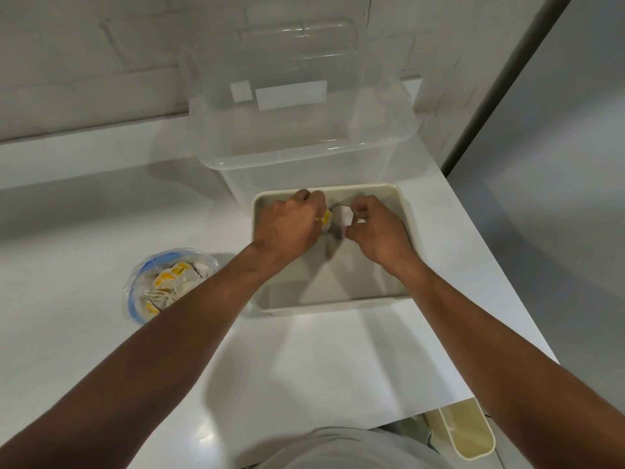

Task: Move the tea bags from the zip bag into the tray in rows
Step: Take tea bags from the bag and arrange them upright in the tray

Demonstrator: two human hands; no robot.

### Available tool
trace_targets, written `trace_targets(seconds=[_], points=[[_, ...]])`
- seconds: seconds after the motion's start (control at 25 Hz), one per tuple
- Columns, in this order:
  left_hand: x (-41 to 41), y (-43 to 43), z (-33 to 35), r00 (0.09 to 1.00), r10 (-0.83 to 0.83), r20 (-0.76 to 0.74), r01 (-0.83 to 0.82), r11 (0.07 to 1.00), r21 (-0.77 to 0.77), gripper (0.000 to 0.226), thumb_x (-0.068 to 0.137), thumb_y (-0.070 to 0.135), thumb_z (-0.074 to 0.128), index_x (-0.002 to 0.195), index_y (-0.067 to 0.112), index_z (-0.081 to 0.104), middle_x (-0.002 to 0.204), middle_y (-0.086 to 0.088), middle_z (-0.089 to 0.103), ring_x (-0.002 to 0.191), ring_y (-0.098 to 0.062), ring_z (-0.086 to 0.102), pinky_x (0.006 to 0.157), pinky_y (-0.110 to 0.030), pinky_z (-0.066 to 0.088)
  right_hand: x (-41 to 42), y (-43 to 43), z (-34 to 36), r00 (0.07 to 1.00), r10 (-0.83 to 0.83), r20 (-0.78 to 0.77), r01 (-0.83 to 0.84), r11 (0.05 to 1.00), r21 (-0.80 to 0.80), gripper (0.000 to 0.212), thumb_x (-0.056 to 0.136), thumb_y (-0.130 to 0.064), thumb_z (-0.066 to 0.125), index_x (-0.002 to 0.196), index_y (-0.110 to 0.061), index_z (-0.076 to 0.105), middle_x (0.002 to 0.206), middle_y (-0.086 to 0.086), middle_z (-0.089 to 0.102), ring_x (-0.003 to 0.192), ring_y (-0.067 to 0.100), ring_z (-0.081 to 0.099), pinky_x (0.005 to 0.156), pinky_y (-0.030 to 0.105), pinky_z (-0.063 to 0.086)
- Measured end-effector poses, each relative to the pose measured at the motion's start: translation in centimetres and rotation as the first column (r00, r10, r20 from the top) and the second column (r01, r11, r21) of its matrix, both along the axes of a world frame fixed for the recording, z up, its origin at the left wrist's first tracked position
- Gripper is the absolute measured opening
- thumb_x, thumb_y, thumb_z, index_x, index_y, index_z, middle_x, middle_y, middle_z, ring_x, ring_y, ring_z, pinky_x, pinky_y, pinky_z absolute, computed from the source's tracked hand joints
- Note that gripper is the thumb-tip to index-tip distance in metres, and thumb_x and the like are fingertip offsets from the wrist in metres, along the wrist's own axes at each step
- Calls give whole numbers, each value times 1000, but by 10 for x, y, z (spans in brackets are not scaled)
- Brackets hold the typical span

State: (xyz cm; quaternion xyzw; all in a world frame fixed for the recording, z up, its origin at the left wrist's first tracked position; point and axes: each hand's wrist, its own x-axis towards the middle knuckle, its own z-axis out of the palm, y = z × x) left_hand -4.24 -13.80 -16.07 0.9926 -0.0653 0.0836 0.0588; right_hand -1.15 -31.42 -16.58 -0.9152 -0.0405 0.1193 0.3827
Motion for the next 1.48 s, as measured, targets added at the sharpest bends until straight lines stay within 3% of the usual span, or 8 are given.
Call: trace_targets(seconds=[0.12,0.28,0.6,0.72,0.84,0.96,1.32,1.48], points=[[-15,-1,-1,978,-45,-202,89,973,215,28,89,42,57,114,31,63,111,-4,64,98,-31,65,76,-35,47,-1,-1,0,996,93,-13,-94,977,-191,33,83,-27,72,114,-21,65,117,4,68,108,25,63,95,37,48],[-17,-6,-15,975,-61,-213,136,922,362,45,94,32,49,138,27,46,115,-9,60,102,-34,60,73,-37,40,-1,1,0,959,275,-75,-283,889,-360,31,88,-33,67,118,-23,68,119,6,68,110,28,62,92,37,49],[-23,-22,-13,970,-36,-239,132,908,398,42,98,28,45,139,18,43,122,-2,61,99,-25,68,60,-31,31,11,7,2,956,293,-10,-274,882,-382,32,92,-38,62,117,-19,68,119,2,69,109,24,63,90,34,50],[-24,-27,-8,958,-5,-287,113,926,360,45,99,25,42,143,17,39,126,-4,61,108,-26,64,69,-33,33,10,9,2,952,307,16,-275,875,-399,31,92,-39,61,115,-20,70,115,3,70,105,25,64,85,31,50],[-24,-17,5,959,60,-276,48,928,369,34,96,28,46,128,20,56,122,-5,61,112,-29,60,76,-33,40,7,6,6,948,303,95,-246,891,-382,21,91,-36,61,104,-22,72,106,2,71,98,25,65,81,32,51],[-29,-2,20,938,67,-339,112,870,480,24,98,22,45,113,17,62,117,-2,63,109,-28,62,74,-31,35,3,7,4,927,376,9,-340,849,-404,14,90,-38,58,98,-35,70,102,-2,70,93,26,65,82,40,54],[-16,-4,5,917,110,-383,114,848,517,29,98,16,40,117,11,63,121,-11,65,112,-32,60,85,-36,44,7,10,-4,901,423,-91,-417,795,-440,22,91,-41,61,111,-39,69,116,-4,69,106,23,63,88,34,50],[-24,-4,16,938,98,-332,89,858,507,26,95,20,44,112,17,63,115,-6,67,108,-29,62,76,-31,39,6,12,0,915,390,-105,-399,831,-389,22,88,-43,61,109,-42,68,116,-9,67,105,20,62,90,36,50]])
